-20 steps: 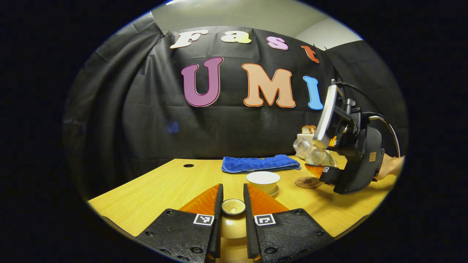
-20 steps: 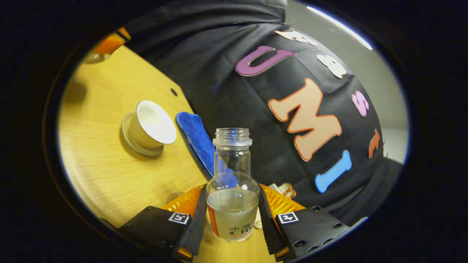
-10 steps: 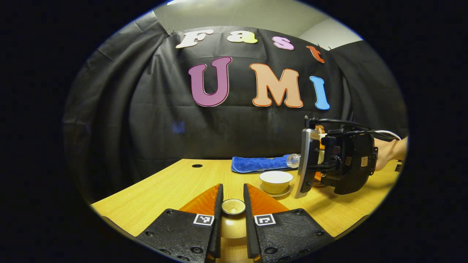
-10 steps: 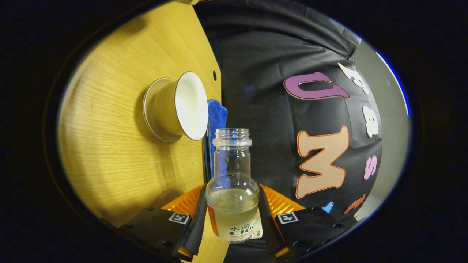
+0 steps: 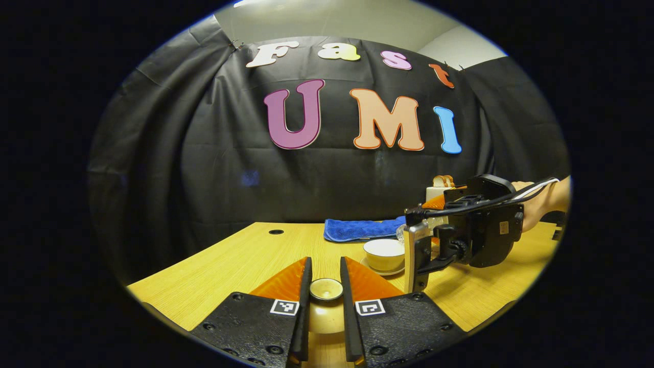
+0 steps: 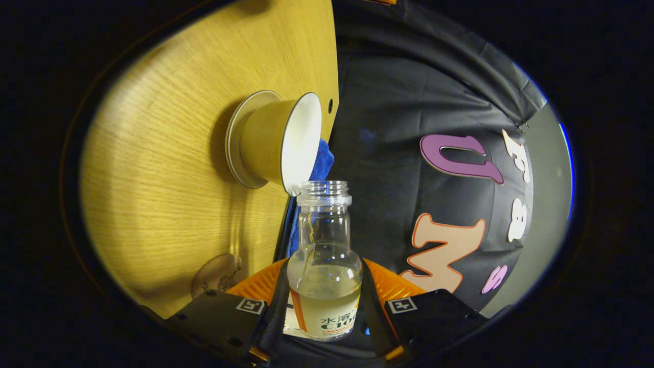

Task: Open the teacup lid with one hand, grasp the water bottle and pour water into the teacup with the other hand; after pouring, place the water bottle on the coaster and then close the teacup lid.

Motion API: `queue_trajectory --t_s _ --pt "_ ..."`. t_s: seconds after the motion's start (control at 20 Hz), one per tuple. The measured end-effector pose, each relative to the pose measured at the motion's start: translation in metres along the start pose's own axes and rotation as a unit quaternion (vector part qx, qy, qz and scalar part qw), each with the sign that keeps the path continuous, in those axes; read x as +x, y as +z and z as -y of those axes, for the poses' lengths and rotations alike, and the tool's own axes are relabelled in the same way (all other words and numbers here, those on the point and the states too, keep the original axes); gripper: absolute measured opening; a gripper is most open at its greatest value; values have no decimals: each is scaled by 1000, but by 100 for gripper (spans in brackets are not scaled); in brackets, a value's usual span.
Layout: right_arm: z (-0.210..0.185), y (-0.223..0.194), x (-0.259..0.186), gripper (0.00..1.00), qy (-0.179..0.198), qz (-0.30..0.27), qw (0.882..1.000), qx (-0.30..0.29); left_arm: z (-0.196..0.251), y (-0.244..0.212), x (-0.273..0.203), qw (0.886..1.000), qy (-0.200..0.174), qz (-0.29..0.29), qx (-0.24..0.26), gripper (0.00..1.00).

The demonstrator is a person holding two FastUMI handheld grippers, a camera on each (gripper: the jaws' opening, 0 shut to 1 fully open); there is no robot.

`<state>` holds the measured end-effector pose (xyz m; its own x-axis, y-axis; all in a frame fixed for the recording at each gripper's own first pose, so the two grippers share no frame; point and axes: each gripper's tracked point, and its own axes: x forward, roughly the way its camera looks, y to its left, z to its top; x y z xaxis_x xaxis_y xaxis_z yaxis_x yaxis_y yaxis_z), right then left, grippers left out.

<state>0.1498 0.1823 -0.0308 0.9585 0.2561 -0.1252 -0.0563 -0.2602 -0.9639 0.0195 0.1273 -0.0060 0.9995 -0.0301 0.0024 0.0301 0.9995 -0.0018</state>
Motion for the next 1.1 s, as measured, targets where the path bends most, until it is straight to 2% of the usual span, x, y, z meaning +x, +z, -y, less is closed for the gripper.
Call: queue_trajectory --t_s 0.1,0.6,1.1 --pt "4 0 1 70 -1 1 1000 -17 0 0 0 1000 0 0 0 25" --pt "25 8 3 72 -18 13 996 -89 1 0 0 1000 0 0 -1 25" --pt "33 10 3 70 -31 19 991 -125 0 0 0 1000 0 0 -1 25"
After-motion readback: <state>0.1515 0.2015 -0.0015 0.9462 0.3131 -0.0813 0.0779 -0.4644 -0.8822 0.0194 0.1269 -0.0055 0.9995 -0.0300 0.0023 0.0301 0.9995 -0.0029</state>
